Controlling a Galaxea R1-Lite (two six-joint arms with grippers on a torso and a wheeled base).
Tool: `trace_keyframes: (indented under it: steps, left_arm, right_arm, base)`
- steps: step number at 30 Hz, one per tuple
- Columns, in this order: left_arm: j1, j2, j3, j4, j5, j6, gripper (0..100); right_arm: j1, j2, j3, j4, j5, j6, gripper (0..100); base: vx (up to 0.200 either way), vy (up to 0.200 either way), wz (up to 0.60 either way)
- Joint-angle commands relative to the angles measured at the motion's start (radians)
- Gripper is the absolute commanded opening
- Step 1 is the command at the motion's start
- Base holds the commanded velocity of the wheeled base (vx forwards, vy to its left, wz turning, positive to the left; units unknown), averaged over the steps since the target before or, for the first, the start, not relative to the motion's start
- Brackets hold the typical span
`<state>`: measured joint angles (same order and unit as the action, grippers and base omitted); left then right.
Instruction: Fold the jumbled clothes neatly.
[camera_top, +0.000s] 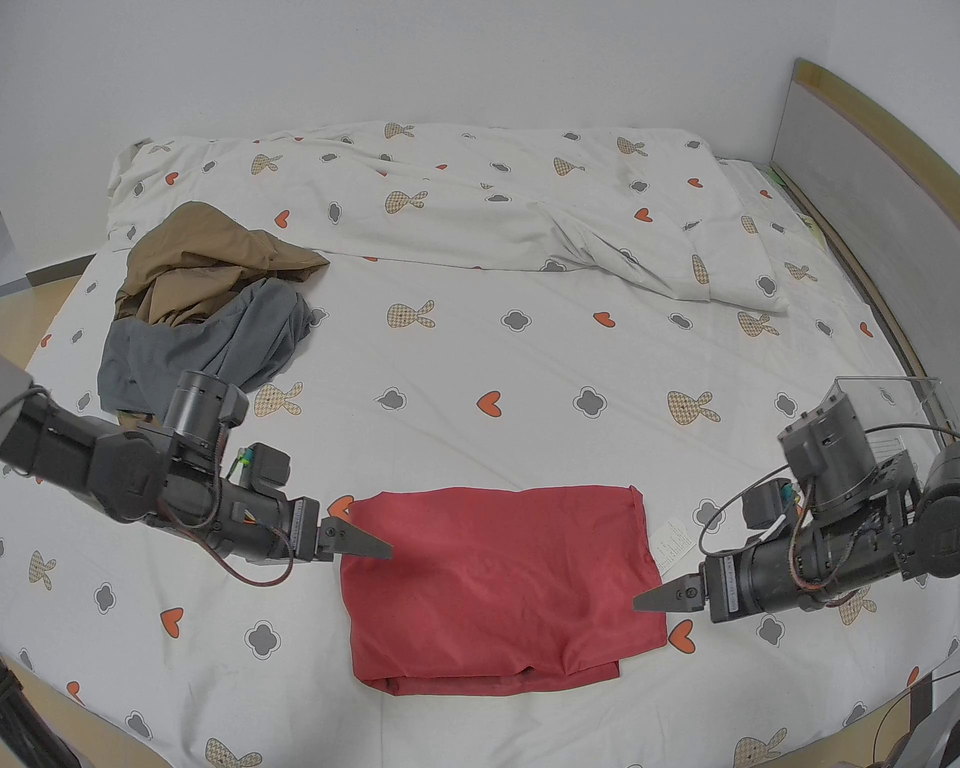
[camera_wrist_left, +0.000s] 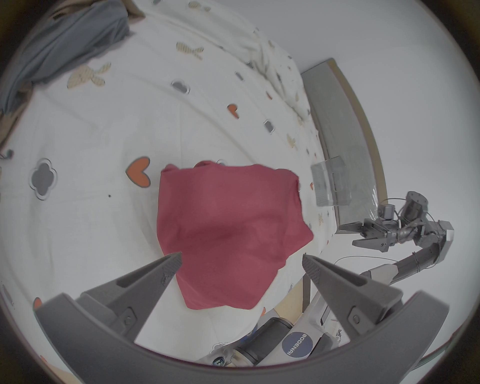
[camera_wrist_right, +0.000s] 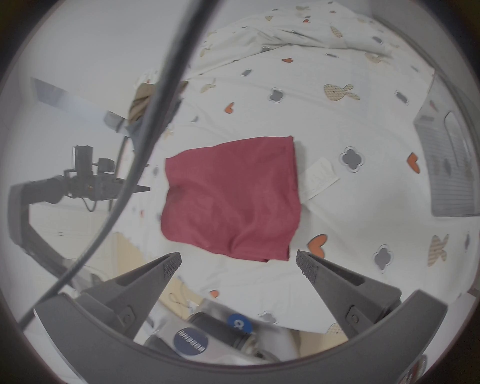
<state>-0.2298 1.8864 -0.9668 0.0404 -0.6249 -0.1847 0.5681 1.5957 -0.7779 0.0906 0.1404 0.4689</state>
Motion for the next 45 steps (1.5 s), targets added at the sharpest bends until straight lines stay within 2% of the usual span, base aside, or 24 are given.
trace_keyframes:
  steps: [1,2,3,6,8,9,10,11,12,13,15,17,21,22,25,26,27,28,29,30,31,34,38,45]
  left_arm:
    - [0.018,-0.311,0.120,-0.024,0.007,-0.009,100]
    - [0.020,-0.317,0.120,-0.022,0.008,-0.010,100]
    - [0.038,-0.388,0.134,-0.024,0.037,-0.007,100]
    - [0.063,-0.500,0.157,-0.036,0.132,-0.010,100]
    - [0.070,-0.589,0.181,-0.059,0.198,-0.012,100]
    - [0.070,-0.589,0.181,-0.059,0.198,-0.012,100]
    - [0.070,-0.687,0.220,-0.096,0.238,-0.012,100]
    - [0.070,-0.725,0.226,-0.103,0.243,-0.013,100]
    - [0.070,-0.725,0.226,-0.103,0.243,-0.013,100]
    - [0.069,-0.779,0.230,-0.105,0.240,-0.019,100]
    - [0.069,-0.793,0.234,-0.108,0.237,-0.030,100]
    - [0.067,-0.783,0.246,-0.102,0.235,-0.052,100]
    - [0.017,-0.708,0.273,-0.097,0.152,-0.214,100]
    - [0.007,-0.645,0.273,-0.102,0.067,-0.268,100]
    - [0.061,-0.472,0.266,-0.122,-0.122,-0.266,100]
    - [0.081,-0.414,0.261,-0.143,-0.170,-0.257,100]
    - [0.081,-0.414,0.261,-0.143,-0.170,-0.257,100]
    - [0.098,-0.297,0.250,-0.198,-0.213,-0.225,100]
    - [0.099,-0.279,0.250,-0.208,-0.213,-0.220,100]
    - [0.106,-0.167,0.241,-0.260,-0.202,-0.176,100]
    - [0.112,-0.107,0.235,-0.287,-0.188,-0.147,100]
    - [0.118,0.028,0.221,-0.332,-0.145,-0.070,100]
    - [0.121,0.140,0.195,-0.343,-0.142,-0.029,100]
    - [0.122,0.184,0.188,-0.367,-0.148,0.019,100]
  right_arm:
    - [-0.131,-0.188,0.045,-0.003,0.251,-0.013,100]
    - [-0.134,-0.191,0.045,-0.003,0.257,-0.015,100]
    - [-0.183,-0.226,0.055,-0.002,0.370,-0.013,100]
    - [-0.290,-0.286,0.080,-0.009,0.599,0.007,100]
    - [-0.376,-0.319,0.091,-0.023,0.781,0.066,100]
    - [-0.376,-0.319,0.091,-0.023,0.781,0.066,100]
    - [-0.468,-0.326,0.123,-0.045,0.975,0.111,100]
    - [-0.501,-0.327,0.143,-0.061,1.035,0.106,100]
    - [-0.501,-0.327,0.143,-0.061,1.035,0.106,100]
    - [-0.536,-0.321,0.195,-0.118,1.110,0.062,100]
    - [-0.540,-0.307,0.241,-0.178,1.099,0.014,100]
    - [-0.533,-0.263,0.262,-0.209,1.088,0.002,100]
    - [-0.547,-0.140,0.250,-0.218,1.097,0.004,100]
    - [-0.539,-0.048,0.224,-0.224,1.091,-0.003,100]
    - [-0.525,0.141,0.149,-0.249,1.079,-0.064,100]
    - [-0.516,0.194,0.123,-0.259,1.065,-0.096,100]
    - [-0.516,0.194,0.123,-0.259,1.065,-0.096,100]
    - [-0.502,0.280,0.078,-0.261,0.998,-0.135,100]
    - [-0.501,0.293,0.074,-0.261,0.984,-0.136,100]
    - [-0.487,0.351,0.055,-0.261,0.893,-0.142,100]
    - [-0.471,0.374,0.052,-0.264,0.846,-0.145,100]
    - [-0.445,0.412,0.049,-0.267,0.769,-0.168,100]
    - [-0.441,0.437,0.042,-0.267,0.755,-0.237,100]
    - [-0.433,0.489,0.014,-0.269,0.755,-0.250,100]
  base:
    - [0.000,0.000,0.00]
    - [0.000,0.000,0.00]
    - [0.000,0.000,0.00]
    - [0.000,0.000,0.00]
    - [0.000,0.000,0.00]
    - [0.000,0.000,0.00]
    - [0.000,0.000,0.00]
    - [0.000,0.000,0.00]
    - [0.000,0.000,0.00]
    - [0.000,0.000,0.00]
    - [0.000,0.000,0.00]
    - [0.000,0.000,0.00]
    - [0.000,0.000,0.00]
    - [0.000,0.000,0.00]
    - [0.000,0.000,0.00]
    - [0.000,0.000,0.00]
    - [0.000,0.000,0.00]
    - [0.000,0.000,0.00]
    - [0.000,0.000,0.00]
    - [0.000,0.000,0.00]
    - [0.000,0.000,0.00]
    - [0.000,0.000,0.00]
    - [0.000,0.000,0.00]
    - [0.000,0.000,0.00]
